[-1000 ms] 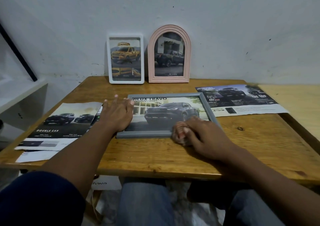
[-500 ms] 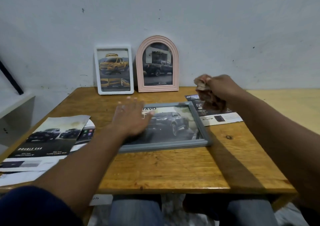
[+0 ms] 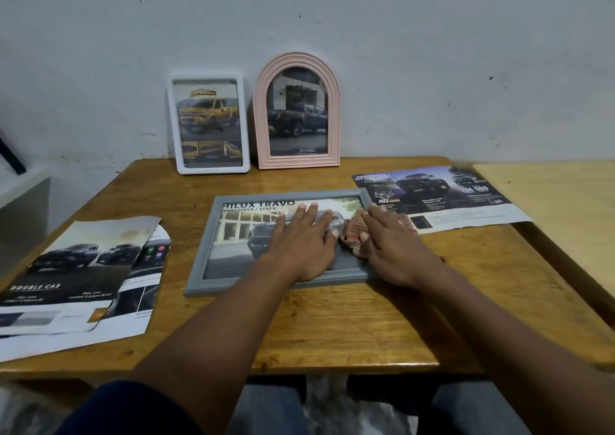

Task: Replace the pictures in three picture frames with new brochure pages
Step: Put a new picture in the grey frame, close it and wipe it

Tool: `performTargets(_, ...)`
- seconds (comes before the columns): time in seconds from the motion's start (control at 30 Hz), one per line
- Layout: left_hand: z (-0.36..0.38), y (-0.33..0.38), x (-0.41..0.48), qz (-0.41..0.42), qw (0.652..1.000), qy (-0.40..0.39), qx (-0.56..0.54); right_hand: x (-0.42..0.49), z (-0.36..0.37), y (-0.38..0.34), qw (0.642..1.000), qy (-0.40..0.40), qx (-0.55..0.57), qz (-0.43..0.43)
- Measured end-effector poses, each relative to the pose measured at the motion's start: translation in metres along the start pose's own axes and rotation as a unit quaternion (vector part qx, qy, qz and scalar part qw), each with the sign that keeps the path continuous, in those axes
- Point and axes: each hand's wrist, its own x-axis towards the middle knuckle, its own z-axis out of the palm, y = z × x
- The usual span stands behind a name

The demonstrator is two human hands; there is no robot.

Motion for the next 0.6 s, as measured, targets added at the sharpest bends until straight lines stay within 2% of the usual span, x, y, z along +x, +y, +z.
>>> performTargets(0.13,-0.003,0.0,-0.002,-0.002,1.0,0.002,-0.025,-0.052,-0.001,-0.008,0.998,0.027,0.058,-0.019)
performTargets(0.3,-0.012,0.002,0.0,-0.015,0.994,-0.014,-0.107,-0.072,0.009,-0.039,0.998,0.061,0.007,-0.034)
performTargets(0.43,-0.032,0.005,-0.001,-0.054,0.979,-0.052,-0.191,-0.067,0.026,-0.08,0.995,0.046,-0.012,-0.085)
performTargets(0.5,-0.037,0.002,-0.001,-0.103,0.95,-0.056,-0.289,-0.063,0.024,-0.093,0.994,0.027,0.026,-0.102)
performTargets(0.6,-0.043,-0.008,-0.005,-0.15,0.876,-0.043,-0.456,-0.063,0.001,-0.088,0.974,0.05,0.207,-0.08)
